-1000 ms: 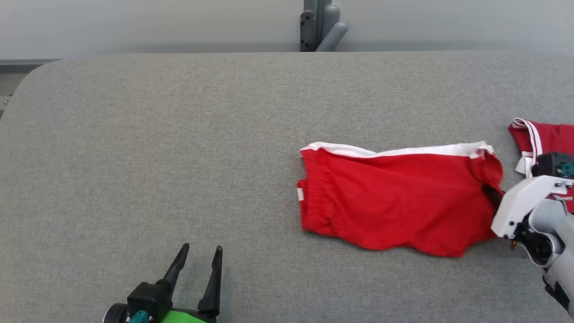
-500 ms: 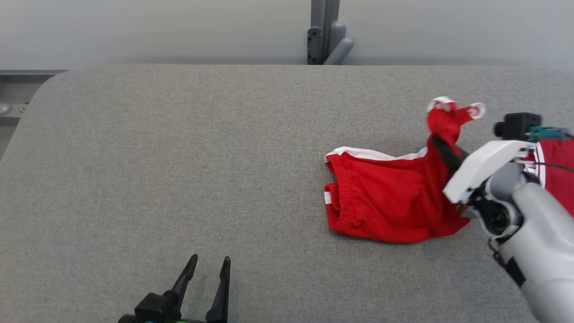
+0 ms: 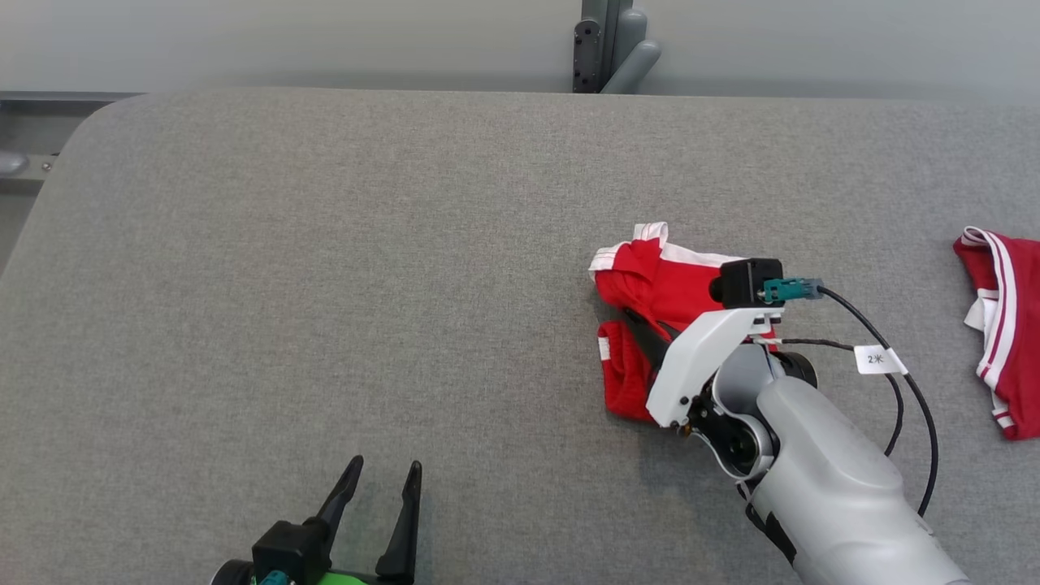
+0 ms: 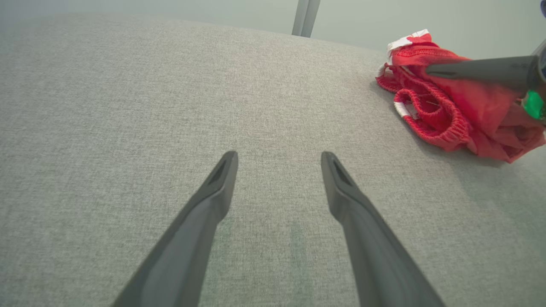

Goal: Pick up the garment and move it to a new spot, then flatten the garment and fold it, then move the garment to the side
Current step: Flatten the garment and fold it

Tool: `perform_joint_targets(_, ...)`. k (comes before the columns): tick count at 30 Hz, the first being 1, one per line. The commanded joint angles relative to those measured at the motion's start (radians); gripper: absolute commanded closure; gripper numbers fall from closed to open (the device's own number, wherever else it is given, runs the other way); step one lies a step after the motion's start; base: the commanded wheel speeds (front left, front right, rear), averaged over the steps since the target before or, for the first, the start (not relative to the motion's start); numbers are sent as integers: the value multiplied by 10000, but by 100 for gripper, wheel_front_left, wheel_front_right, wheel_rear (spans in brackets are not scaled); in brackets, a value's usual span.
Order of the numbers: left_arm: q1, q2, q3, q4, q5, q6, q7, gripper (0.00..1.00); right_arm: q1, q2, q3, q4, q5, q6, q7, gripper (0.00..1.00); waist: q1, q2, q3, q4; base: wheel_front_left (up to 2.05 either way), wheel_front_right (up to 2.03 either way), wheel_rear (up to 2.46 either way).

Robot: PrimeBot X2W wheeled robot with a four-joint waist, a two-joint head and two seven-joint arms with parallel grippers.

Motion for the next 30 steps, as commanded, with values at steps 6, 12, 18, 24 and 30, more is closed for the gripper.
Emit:
perform_joint_targets(6,130,-9,145,204,63,-66,2,0,191,21,424,-381,-335,2,-336,0,0,48,-306,-127,0,0,0)
perform_joint_targets(12,513,-16,318,211,-3,-64,2,0,1010,-821,-165,-2390,-810,-4,-708,0,0,48,-704,-273,0,0,0)
perform_joint_targets(18,565,-55,342,75,65,-73,2,0,1565,-1870,-1815,-3116,-2313,2,-1585,65,0,48,-568,-301,0,0,0)
perform_joint_targets(24,194,-91,131,86,-16,-82,2,0,1719,-2046,-1979,-2112,-3691,-2,-2222,100,0,48,-253,-61,0,0,0)
perform_joint_targets(30,29,-121,49,192,-69,-83,2,0,1284,-1876,-1294,-654,-3969,-4,-3064,100,0,48,-106,139,0,0,0)
